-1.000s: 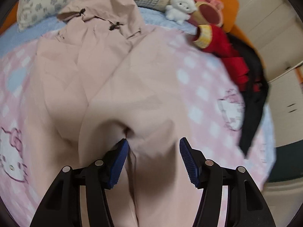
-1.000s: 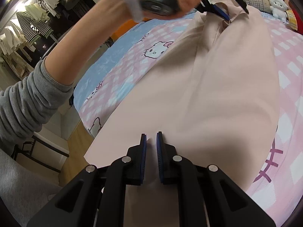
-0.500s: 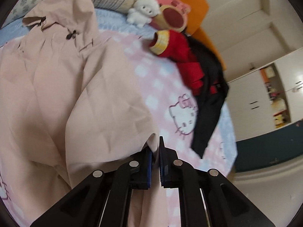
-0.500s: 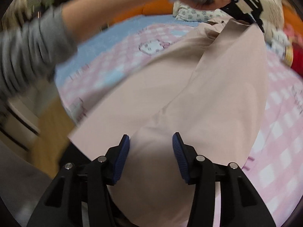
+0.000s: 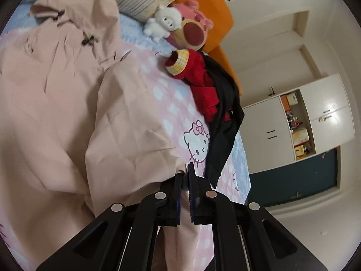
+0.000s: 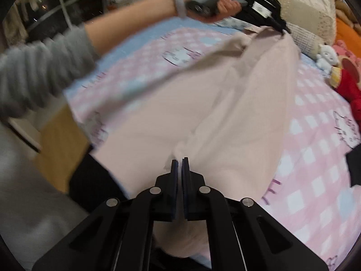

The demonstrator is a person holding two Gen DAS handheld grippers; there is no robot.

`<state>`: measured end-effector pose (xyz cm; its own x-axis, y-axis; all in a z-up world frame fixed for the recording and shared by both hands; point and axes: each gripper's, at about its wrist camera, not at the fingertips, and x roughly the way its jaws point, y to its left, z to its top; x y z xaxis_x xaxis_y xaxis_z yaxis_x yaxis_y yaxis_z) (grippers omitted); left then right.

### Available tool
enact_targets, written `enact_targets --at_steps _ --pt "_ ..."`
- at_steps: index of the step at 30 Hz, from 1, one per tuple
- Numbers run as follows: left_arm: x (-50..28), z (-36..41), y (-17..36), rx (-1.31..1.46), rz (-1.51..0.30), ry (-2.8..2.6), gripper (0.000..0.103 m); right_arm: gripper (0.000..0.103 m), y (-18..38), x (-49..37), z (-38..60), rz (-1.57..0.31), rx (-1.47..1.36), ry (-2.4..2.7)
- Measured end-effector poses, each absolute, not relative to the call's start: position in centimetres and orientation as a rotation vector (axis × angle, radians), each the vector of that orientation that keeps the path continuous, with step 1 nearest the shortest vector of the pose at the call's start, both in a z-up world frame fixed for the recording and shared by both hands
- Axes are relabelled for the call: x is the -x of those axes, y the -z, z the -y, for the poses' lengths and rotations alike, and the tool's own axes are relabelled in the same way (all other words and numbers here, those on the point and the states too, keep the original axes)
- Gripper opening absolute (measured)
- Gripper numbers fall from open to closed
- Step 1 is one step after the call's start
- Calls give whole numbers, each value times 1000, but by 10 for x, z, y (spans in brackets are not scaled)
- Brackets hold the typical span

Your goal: Fold large clothes

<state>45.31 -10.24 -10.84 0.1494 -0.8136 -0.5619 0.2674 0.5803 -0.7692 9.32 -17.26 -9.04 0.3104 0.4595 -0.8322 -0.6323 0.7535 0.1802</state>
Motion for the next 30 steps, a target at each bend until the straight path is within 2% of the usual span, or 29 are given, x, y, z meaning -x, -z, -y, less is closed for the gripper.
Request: enact_targets --at_steps 5,11,14,17,20,21,22,24,26,27,30 --pt "-454 54 123 604 -1153 772 10 3 106 -93 139 -1035 273 -800" --pt "-468 14 197 667 -1211 646 11 1 160 -101 112 -1092 390 -815" --pt "-475 19 230 676 -1225 636 12 3 149 -110 116 -1103 309 -888" --pt "-478 16 244 723 -1210 667 11 6 113 -138 134 -1060 207 -968" --pt "-473 11 241 756 -1195 686 13 25 89 -191 155 -985 166 -928" --pt "-469 10 235 741 -1183 690 15 40 83 -223 167 -957 128 -889" --pt "-463 10 224 710 -1158 700 18 50 79 -248 178 -939 96 -853" --pt "-454 8 205 684 -1118 724 32 50 79 -308 200 -896 61 -743" --pt "-449 -1 186 704 -1068 763 38 44 91 -370 219 -896 2 -676" --pt "-446 -5 179 725 -1053 783 39 35 100 -395 223 -918 -18 -658" --pt "-427 -5 166 700 -1058 818 39 33 119 -427 224 -977 -52 -694"
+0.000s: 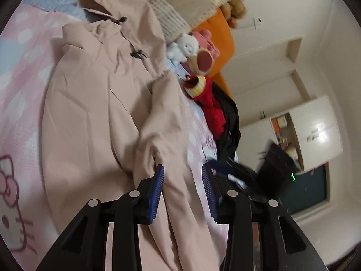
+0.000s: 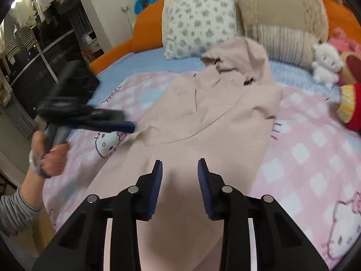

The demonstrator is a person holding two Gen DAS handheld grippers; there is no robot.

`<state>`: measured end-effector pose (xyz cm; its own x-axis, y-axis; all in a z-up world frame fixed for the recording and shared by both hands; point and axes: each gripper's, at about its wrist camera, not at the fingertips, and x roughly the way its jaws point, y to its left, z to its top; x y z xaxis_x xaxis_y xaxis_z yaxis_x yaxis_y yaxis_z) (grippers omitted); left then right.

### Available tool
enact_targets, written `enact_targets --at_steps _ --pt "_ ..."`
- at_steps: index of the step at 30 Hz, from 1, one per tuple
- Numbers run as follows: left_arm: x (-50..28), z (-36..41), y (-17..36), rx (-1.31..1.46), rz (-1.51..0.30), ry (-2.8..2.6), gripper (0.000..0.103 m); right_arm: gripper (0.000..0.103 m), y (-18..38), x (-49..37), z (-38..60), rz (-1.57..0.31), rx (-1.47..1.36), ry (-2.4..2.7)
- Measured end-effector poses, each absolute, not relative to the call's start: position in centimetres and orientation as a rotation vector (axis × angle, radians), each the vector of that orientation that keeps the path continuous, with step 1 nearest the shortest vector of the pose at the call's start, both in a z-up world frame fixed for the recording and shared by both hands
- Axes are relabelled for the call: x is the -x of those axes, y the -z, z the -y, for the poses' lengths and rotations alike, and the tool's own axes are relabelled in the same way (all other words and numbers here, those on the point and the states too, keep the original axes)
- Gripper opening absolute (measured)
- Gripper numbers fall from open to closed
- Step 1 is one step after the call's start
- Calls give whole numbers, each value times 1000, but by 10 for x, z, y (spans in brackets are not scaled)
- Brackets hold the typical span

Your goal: Fold large clothes

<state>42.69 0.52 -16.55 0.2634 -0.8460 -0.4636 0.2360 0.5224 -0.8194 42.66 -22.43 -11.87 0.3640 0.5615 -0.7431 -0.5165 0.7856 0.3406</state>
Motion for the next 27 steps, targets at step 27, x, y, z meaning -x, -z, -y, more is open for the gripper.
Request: enact_targets --at_steps 27 --pt "-237 41 177 122 -1390 868 33 36 143 -154 151 -1296 388 -1404"
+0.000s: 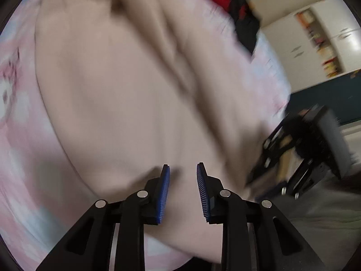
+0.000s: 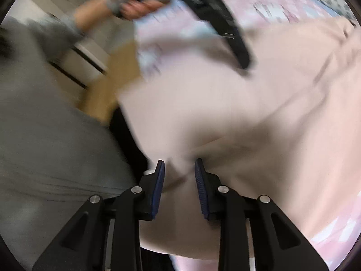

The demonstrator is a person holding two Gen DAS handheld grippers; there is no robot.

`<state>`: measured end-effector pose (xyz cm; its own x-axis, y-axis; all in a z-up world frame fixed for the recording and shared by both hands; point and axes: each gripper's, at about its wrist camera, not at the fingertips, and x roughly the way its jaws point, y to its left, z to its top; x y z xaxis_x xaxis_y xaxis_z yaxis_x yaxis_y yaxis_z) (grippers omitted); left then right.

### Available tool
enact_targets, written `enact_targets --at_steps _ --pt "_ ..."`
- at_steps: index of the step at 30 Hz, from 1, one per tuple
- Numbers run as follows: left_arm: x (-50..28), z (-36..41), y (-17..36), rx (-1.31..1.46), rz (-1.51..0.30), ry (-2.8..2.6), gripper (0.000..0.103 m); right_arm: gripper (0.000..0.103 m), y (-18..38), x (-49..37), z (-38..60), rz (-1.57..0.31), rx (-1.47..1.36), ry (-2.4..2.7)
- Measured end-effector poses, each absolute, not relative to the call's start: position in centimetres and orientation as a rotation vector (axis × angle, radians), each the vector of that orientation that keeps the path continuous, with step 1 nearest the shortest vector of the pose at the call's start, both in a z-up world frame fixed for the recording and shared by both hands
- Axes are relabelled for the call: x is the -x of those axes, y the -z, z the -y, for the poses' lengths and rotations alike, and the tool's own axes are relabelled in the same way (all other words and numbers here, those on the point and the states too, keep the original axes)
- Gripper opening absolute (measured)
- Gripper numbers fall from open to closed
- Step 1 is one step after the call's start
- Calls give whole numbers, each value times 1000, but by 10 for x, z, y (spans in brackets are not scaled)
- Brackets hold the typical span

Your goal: Fold large clothes

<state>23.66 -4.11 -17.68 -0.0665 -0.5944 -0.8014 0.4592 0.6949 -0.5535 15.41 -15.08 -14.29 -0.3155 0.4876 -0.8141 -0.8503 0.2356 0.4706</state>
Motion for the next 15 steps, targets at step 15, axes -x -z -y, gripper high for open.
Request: enact_targets --at_steps 15 --pt "-553 -27 170 717 -977 597 72 67 83 -661 230 -813 -250 -692"
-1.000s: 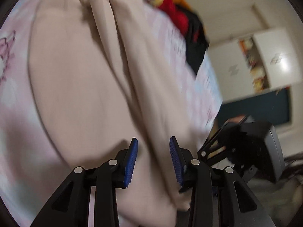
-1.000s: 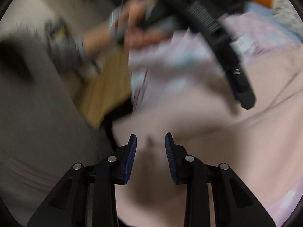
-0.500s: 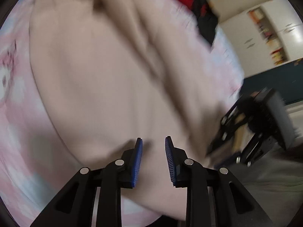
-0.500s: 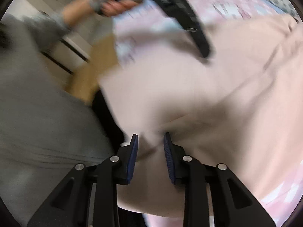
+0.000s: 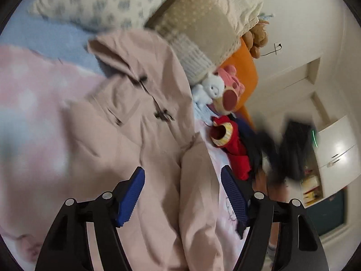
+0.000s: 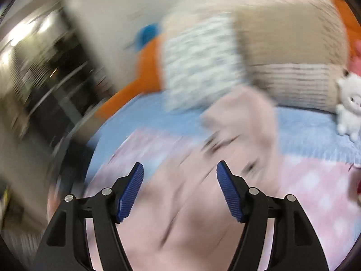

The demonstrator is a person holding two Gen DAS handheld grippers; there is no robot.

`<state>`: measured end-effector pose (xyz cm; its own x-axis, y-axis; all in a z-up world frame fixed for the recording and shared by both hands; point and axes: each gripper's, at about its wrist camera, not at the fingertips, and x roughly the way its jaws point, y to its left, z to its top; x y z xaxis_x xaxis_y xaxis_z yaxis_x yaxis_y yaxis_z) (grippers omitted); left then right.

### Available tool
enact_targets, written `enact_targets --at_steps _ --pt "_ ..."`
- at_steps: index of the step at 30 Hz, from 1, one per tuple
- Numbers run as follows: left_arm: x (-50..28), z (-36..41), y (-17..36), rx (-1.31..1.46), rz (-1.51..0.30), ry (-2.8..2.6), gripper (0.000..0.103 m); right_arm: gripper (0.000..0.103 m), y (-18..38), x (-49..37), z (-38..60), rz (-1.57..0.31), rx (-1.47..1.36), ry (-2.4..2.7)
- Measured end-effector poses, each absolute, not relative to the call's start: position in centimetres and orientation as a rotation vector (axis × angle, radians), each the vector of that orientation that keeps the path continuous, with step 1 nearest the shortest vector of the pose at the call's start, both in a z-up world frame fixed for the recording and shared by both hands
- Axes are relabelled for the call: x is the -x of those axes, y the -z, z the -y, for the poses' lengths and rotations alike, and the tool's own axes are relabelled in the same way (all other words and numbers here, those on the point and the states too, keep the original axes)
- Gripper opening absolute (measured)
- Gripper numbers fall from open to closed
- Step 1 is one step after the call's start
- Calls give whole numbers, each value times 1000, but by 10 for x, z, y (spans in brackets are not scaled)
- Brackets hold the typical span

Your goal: Fold large clothes

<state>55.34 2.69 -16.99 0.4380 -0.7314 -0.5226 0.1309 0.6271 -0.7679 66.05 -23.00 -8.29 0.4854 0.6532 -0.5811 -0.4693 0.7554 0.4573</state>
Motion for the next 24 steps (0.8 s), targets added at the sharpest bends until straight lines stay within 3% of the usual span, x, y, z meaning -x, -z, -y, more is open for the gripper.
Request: enact_targets --at_steps 4,12,14,15,19,24 --pt "-561 1 206 602 -1028 613 71 67 105 -754 220 -821 -240 -528" --pt "-555 -13 221 560 -992 639 70 64 177 -859 186 -1020 20 -334" --pt "-553 -11 221 532 -993 635 70 29 200 -866 175 -1090 76 -317" --pt "-551 -12 220 530 -991 634 70 3 207 -864 175 -1117 72 -327" --pt "-548 -16 218 533 -978 619 70 2 205 -834 183 -1076 0 -402" --pt "-548 -16 204 554 -948 581 70 2 159 -770 203 -1025 -52 -573"
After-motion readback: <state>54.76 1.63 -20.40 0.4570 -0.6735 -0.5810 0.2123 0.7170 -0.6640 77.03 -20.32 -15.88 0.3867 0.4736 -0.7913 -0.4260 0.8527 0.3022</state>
